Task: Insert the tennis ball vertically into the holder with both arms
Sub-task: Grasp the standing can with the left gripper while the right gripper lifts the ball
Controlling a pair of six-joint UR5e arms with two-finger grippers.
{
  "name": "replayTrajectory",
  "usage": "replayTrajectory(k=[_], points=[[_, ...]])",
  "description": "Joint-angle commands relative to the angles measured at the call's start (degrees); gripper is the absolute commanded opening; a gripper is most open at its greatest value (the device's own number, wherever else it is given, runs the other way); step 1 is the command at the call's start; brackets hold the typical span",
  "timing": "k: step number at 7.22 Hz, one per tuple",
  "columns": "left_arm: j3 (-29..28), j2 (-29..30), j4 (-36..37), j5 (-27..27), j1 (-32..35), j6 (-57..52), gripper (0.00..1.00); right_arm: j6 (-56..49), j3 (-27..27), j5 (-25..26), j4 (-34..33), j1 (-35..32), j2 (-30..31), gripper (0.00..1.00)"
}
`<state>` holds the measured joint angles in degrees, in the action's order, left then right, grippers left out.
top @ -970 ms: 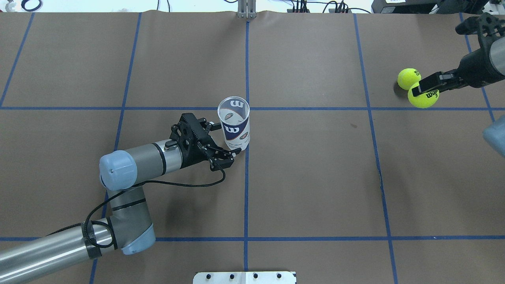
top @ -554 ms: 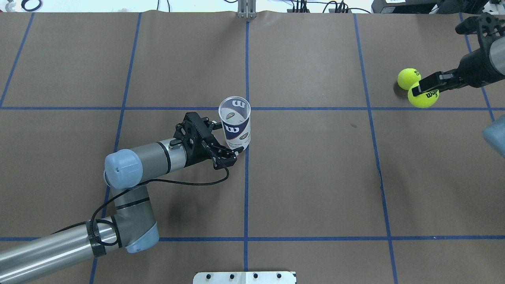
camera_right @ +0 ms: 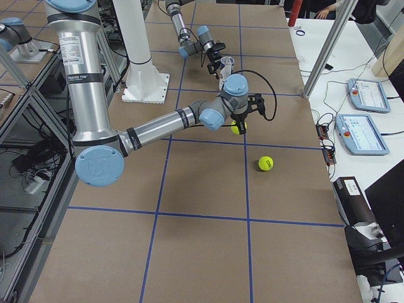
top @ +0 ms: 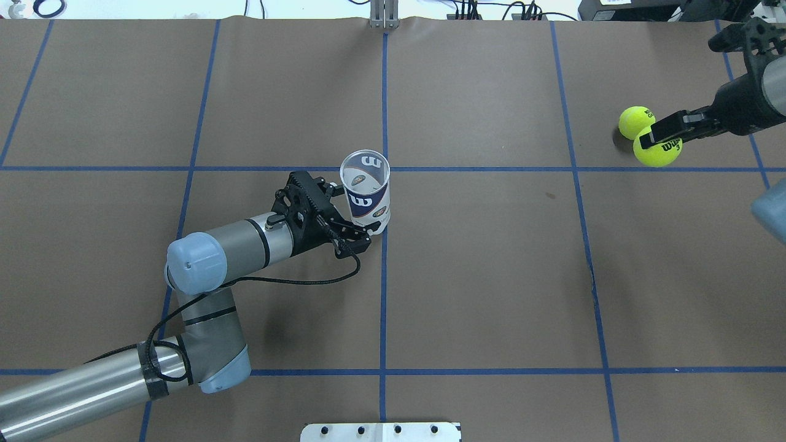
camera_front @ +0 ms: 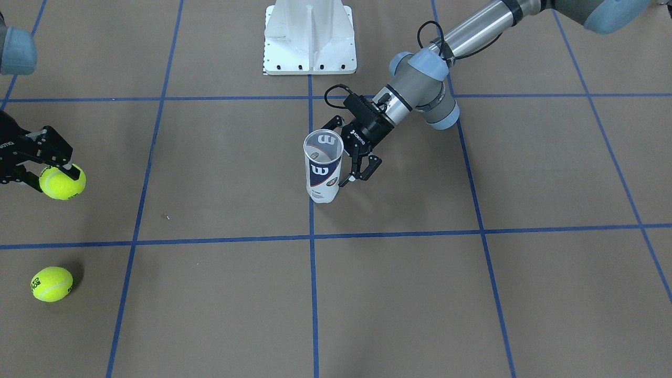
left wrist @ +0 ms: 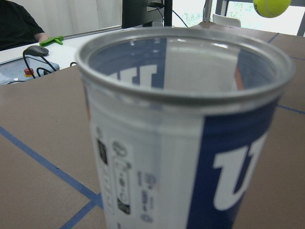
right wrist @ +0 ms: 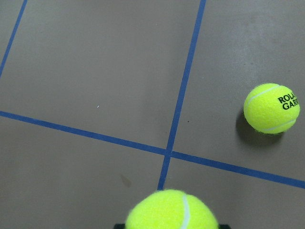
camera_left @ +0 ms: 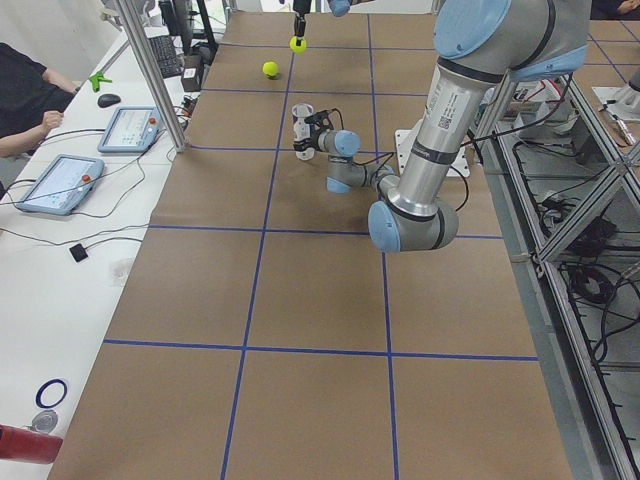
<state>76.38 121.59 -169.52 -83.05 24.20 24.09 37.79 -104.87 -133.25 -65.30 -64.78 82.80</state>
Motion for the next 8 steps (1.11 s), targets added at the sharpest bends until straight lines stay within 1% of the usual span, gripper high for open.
replayTrajectory(k=[1, 4, 5, 8], points=[[-0.61, 0.48, 0.06, 0.61, -0.03, 0.0, 0.99, 0.0, -0.24, 0.01, 0.09, 0.01, -0.09, 0.0], [-3.68, 3.38, 0.06, 0.7, -0.03, 0.08, 0.99, 0.09, -0.42, -0.08, 0.0, 0.01, -0.62, 0.0], [-4.47, 3.74, 0.06, 1.57, 0.06, 0.08, 0.99, 0.0, -0.51, -0.17, 0.0, 0.01, -0.71, 0.0], [-4.57, 3.83, -0.03, 2.28, 0.06, 0.08, 0.99, 0.18, -0.51, -1.75, -0.26, 0.01, -3.24, 0.0]])
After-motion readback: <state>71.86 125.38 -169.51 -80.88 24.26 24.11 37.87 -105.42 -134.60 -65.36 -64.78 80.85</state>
